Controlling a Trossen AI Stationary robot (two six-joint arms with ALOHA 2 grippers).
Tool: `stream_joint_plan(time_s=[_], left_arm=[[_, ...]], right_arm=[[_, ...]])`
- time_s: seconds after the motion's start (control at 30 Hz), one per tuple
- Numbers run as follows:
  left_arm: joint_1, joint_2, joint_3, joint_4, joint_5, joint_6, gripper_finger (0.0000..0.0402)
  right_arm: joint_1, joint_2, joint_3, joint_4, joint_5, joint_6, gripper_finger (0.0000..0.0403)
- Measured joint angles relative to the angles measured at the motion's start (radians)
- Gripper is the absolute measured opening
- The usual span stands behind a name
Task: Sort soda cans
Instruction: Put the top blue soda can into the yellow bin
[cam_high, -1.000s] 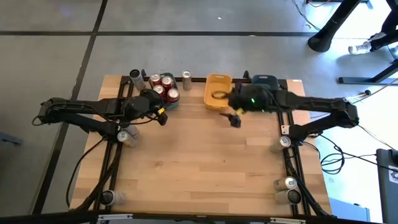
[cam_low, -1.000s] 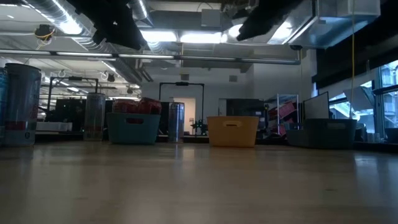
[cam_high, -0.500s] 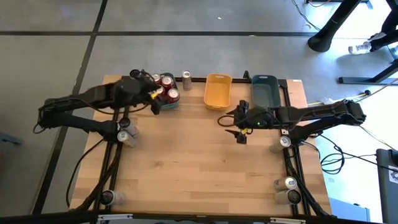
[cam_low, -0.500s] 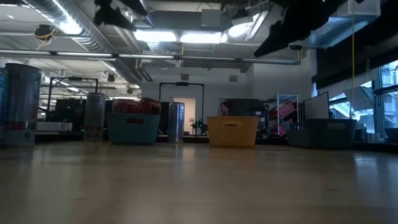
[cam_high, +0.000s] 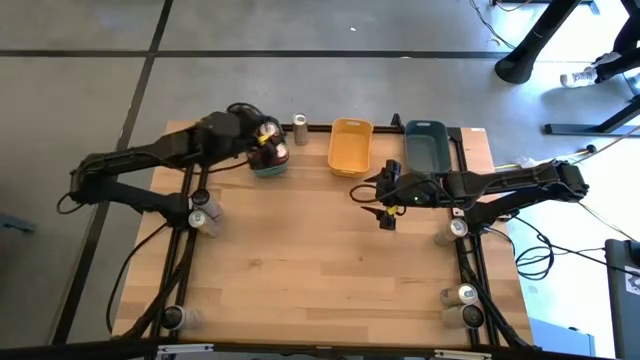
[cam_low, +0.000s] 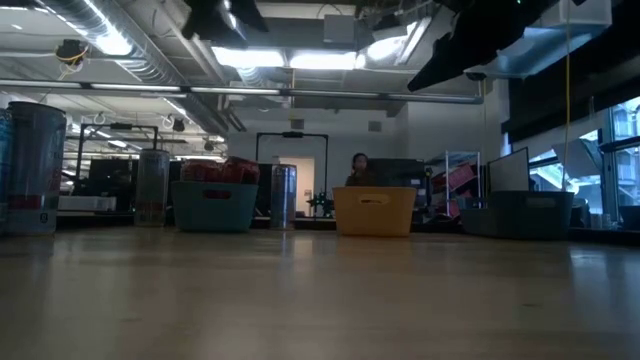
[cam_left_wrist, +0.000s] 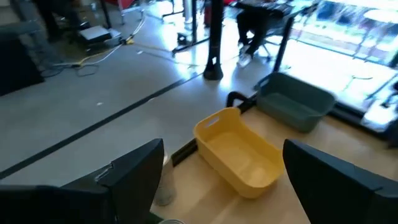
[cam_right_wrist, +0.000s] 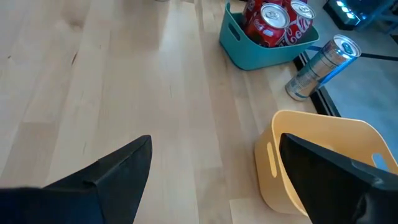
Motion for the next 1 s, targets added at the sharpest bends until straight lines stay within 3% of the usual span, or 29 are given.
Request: stream_joint_plan(time_s=[0.33, 0.5, 0.67, 0.8, 1.0], left_arm=[[0.088, 0.114, 0.000, 0.030, 0.001, 0.045, 0.0320], [0.055, 0.030, -0.001, -0.031, 0.001, 0.048, 0.0320], [0.003, -0.087, -0.001, -0.149, 0.001, 0.028, 0.0320], [-0.020, -0.159, -0.001, -0.246, -0.003, 0.001, 0.0320], [-0.037, -0.211, -0.001, -0.339, -0.004, -0.016, 0.0320]], right_arm=[[0.000, 0.000, 0.000, -0.011, 0.013, 0.014, 0.0351], [0.000, 0.000, 0.000, 0.006, -0.071, 0.035, 0.0351], [-0.010, 0.019, 0.000, 0.115, -0.020, 0.099, 0.0351], [-0.107, 0.076, 0.022, 0.227, 0.013, 0.068, 0.0351], [-0.304, 0.234, 0.124, 0.365, -0.106, -0.004, 0.0351]])
